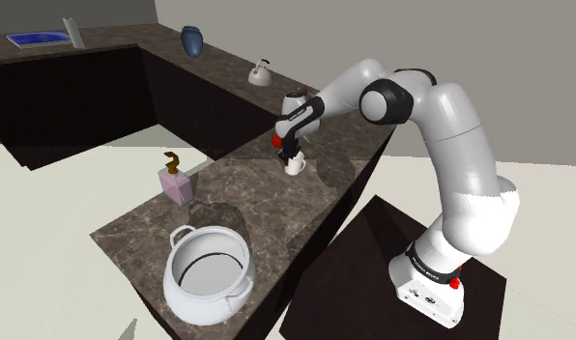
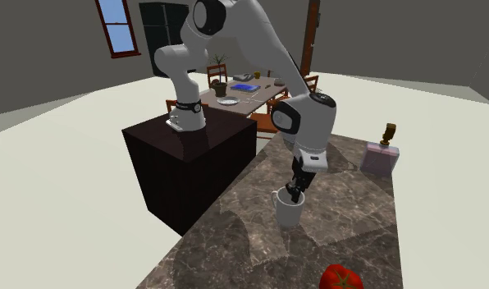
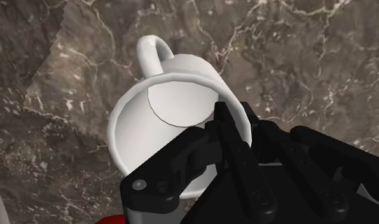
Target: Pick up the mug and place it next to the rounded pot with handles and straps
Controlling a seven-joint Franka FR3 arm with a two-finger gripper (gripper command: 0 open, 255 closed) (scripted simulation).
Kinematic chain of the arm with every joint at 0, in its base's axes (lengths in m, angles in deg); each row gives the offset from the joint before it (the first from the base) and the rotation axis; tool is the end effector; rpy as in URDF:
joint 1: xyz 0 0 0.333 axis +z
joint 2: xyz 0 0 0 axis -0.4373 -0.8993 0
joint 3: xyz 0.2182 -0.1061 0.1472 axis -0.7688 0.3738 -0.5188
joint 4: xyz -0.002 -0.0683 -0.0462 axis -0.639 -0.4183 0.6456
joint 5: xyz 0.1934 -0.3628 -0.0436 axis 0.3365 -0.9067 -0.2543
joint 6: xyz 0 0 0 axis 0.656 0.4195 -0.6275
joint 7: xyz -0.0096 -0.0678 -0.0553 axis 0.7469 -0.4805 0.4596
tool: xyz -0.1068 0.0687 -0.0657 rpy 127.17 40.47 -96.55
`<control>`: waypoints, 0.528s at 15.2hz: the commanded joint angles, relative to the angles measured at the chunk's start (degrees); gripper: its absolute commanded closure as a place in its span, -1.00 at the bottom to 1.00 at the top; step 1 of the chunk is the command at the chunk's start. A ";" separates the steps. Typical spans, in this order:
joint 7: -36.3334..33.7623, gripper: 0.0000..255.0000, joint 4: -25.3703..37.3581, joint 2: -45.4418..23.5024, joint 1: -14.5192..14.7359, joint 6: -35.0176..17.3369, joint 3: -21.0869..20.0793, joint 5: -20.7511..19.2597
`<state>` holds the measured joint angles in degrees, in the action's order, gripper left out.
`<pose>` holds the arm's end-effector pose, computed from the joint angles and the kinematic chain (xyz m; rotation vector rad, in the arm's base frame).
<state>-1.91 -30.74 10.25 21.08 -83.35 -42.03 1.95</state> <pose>0.6527 -0.1340 0.0500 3.0734 -0.3287 -0.0755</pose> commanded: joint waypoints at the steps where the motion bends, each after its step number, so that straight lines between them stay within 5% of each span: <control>1: 0.07 1.00 -0.51 1.23 0.03 0.71 0.11 -0.08; 8: 0.04 1.00 -1.79 5.45 0.35 3.65 0.49 -0.43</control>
<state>-1.98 -32.28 15.06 21.47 -80.10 -41.61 1.56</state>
